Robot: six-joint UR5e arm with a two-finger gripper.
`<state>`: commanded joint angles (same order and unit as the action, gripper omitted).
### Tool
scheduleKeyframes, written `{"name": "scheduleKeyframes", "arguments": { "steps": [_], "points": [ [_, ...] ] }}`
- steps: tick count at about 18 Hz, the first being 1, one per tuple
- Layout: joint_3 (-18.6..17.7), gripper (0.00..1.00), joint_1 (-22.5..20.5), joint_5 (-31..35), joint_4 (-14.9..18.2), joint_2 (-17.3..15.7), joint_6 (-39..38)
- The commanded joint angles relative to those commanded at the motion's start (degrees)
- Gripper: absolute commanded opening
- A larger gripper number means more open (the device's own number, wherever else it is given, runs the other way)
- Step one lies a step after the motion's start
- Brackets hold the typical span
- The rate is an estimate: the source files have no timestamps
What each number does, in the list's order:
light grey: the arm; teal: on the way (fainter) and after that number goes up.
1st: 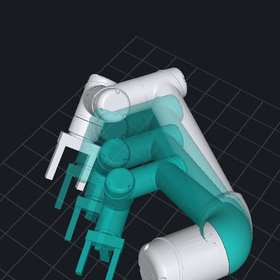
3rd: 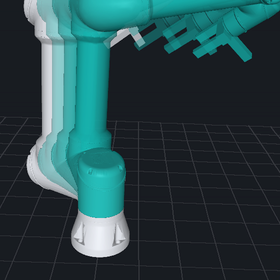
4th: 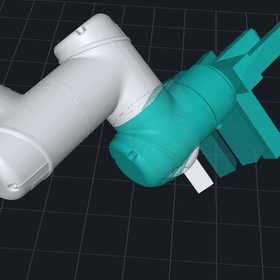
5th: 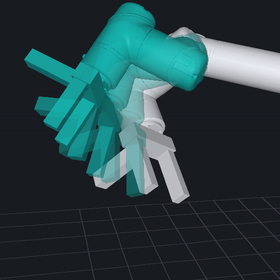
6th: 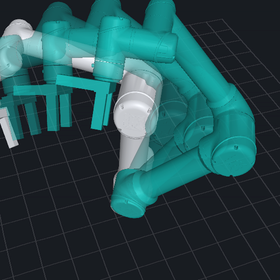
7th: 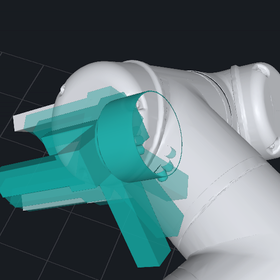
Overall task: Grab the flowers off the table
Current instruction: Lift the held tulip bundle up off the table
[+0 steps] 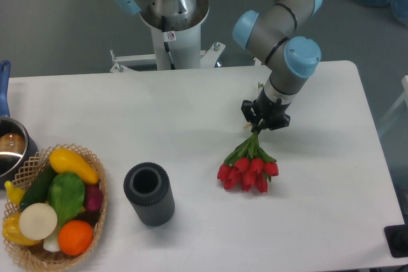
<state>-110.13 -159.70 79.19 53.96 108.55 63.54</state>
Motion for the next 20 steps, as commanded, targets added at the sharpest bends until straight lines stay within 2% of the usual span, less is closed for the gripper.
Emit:
{"name": "scheduleKeyframes", "arguments": {
  "steps": [5, 10, 15, 20],
  "points": [
    [4.7, 0.18, -0.3, -1.6, 0.2, -3.3, 0.0],
    [9.1, 0.18, -2.5, -9.2, 0.2, -5.5, -1.4],
    [11.0, 0.18, -5.6, -18.5, -1.3, -6.9, -1.5],
    [11.3, 0.18, -7.1, -20.3, -1.4, -7.9, -1.4]
  ]
}}
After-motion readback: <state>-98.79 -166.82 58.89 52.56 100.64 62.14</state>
